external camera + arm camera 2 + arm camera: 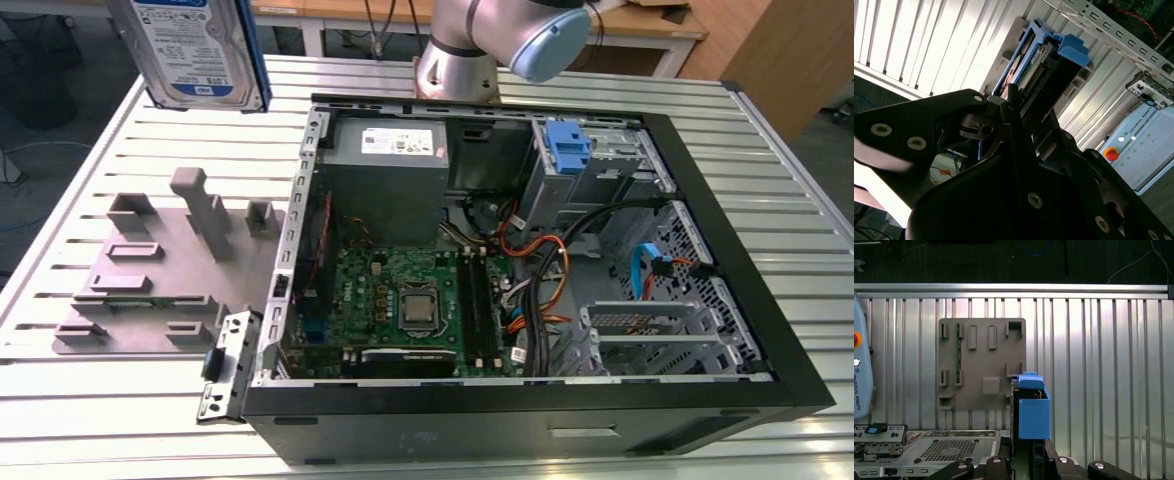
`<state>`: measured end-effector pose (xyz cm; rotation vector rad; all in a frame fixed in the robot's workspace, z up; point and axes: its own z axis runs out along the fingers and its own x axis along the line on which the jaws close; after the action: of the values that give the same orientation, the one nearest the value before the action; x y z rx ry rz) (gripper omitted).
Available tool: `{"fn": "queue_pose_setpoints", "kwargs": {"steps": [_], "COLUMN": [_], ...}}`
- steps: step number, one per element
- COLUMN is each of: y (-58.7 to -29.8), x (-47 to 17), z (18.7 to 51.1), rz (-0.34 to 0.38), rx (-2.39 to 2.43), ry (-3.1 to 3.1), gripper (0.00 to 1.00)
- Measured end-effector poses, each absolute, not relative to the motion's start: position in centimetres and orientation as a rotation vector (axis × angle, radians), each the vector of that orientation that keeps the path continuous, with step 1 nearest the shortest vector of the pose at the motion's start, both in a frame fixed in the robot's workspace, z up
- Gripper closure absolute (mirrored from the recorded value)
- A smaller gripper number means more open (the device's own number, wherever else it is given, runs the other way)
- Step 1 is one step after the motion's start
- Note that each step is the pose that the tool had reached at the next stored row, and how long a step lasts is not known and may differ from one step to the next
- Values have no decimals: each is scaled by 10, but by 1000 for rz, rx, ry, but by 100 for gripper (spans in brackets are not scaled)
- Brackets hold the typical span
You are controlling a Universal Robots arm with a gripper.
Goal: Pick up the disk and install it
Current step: 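Pick up the disk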
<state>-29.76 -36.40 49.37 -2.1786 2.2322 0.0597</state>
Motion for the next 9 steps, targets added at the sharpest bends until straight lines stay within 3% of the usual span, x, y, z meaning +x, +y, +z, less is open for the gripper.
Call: {"fn": "queue_pose_setpoints", "kwargs": {"steps": [9], "y": [-364], "x": [-276], "z": [494], "rz": [60], "rx": [-2179], "ry": [2232], "gripper": [65]}}
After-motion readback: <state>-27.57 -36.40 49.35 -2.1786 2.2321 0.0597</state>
